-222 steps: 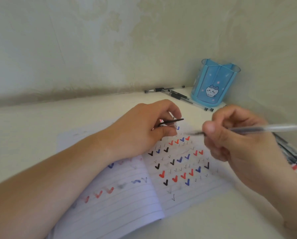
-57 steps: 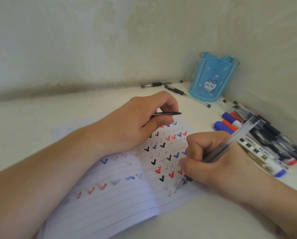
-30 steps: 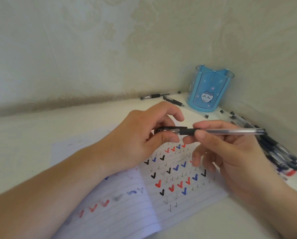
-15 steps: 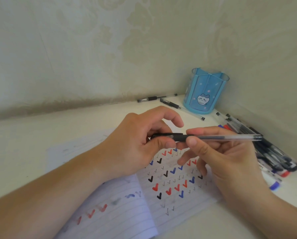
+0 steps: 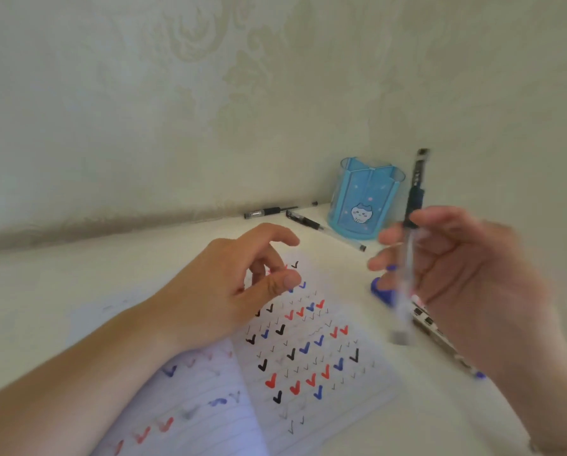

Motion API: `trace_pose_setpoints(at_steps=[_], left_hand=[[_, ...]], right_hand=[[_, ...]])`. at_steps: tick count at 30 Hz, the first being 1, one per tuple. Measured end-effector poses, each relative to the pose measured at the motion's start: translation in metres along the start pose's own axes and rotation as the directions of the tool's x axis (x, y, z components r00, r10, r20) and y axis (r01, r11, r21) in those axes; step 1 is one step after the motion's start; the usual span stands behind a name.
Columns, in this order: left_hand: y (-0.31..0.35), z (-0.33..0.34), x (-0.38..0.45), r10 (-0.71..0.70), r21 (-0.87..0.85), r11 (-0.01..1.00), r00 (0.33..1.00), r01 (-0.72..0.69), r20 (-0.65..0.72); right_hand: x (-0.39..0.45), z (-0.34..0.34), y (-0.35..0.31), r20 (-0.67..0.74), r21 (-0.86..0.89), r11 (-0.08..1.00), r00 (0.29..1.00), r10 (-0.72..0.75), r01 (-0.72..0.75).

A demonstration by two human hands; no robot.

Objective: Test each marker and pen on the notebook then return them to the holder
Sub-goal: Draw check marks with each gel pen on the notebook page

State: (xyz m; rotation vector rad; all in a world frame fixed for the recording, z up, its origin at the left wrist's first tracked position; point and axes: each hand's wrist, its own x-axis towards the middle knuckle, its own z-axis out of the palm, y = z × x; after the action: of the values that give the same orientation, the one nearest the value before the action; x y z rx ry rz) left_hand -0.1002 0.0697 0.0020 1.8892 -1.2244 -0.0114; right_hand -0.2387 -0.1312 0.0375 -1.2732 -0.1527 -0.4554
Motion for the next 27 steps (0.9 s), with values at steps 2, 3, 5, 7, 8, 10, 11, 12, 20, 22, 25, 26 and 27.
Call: trace_pose_setpoints(at_steps=[2, 3, 5, 7, 8, 10, 11, 12, 20, 22, 25, 26, 27], left_hand=[[-0.001, 0.001, -0.001, 0.004, 0.010, 1.000, 1.000, -0.004, 0.022], [-0.001, 0.001, 0.000, 0.005, 0.020, 1.000, 0.999, -0.006, 0.036], [-0.005, 0.002, 0.000, -0.008, 0.041, 0.999, 0.998, 0.005, 0.058], [-0.008, 0.003, -0.001, -0.023, 0.066, 0.998, 0.997, 0.018, 0.074], [-0.010, 0.003, -0.001, -0.023, 0.086, 0.996, 0.996, 0.016, 0.083], [-0.013, 0.004, -0.001, -0.024, 0.122, 0.993, 0.995, 0.013, 0.097], [-0.014, 0.004, -0.001, -0.028, 0.135, 0.991, 0.995, 0.014, 0.099], [-0.015, 0.004, -0.001, -0.031, 0.141, 0.990, 0.994, 0.016, 0.100], [-0.018, 0.003, -0.002, -0.013, 0.213, 0.977, 0.991, -0.017, 0.137], [-0.018, 0.004, -0.002, -0.017, 0.214, 0.977, 0.989, -0.015, 0.147], [-0.018, 0.004, -0.001, 0.000, 0.231, 0.972, 0.988, -0.036, 0.155], [-0.018, 0.004, -0.001, 0.006, 0.229, 0.973, 0.988, -0.041, 0.153], [-0.019, 0.004, -0.001, 0.011, 0.227, 0.973, 0.989, -0.044, 0.144]], right_hand=[[0.004, -0.008, -0.002, -0.258, -0.433, 0.901, 0.959, -0.118, -0.006], [0.005, -0.012, -0.003, -0.305, -0.626, 0.777, 0.937, -0.168, -0.064], [0.008, -0.023, -0.009, -0.334, -0.822, 0.536, 0.925, -0.183, -0.191], [0.008, -0.033, -0.016, -0.378, -0.891, 0.332, 0.911, -0.163, -0.310], [0.008, -0.039, -0.019, -0.389, -0.910, 0.219, 0.908, -0.157, -0.352], [0.009, -0.046, -0.020, -0.423, -0.905, 0.031, 0.894, -0.151, -0.423], [0.009, -0.049, -0.019, -0.447, -0.891, -0.013, 0.882, -0.148, -0.454], [0.009, -0.051, -0.018, -0.466, -0.878, -0.046, 0.873, -0.146, -0.476], [0.011, -0.057, -0.007, -0.530, -0.820, -0.236, 0.847, -0.031, -0.522], [0.011, -0.059, -0.005, -0.528, -0.818, -0.258, 0.849, -0.018, -0.514], [0.012, -0.061, -0.003, -0.517, -0.820, -0.266, 0.855, -0.033, -0.506], [0.012, -0.059, -0.003, -0.508, -0.824, -0.262, 0.860, -0.047, -0.502], [0.013, -0.057, -0.002, -0.493, -0.832, -0.254, 0.867, -0.068, -0.493]])
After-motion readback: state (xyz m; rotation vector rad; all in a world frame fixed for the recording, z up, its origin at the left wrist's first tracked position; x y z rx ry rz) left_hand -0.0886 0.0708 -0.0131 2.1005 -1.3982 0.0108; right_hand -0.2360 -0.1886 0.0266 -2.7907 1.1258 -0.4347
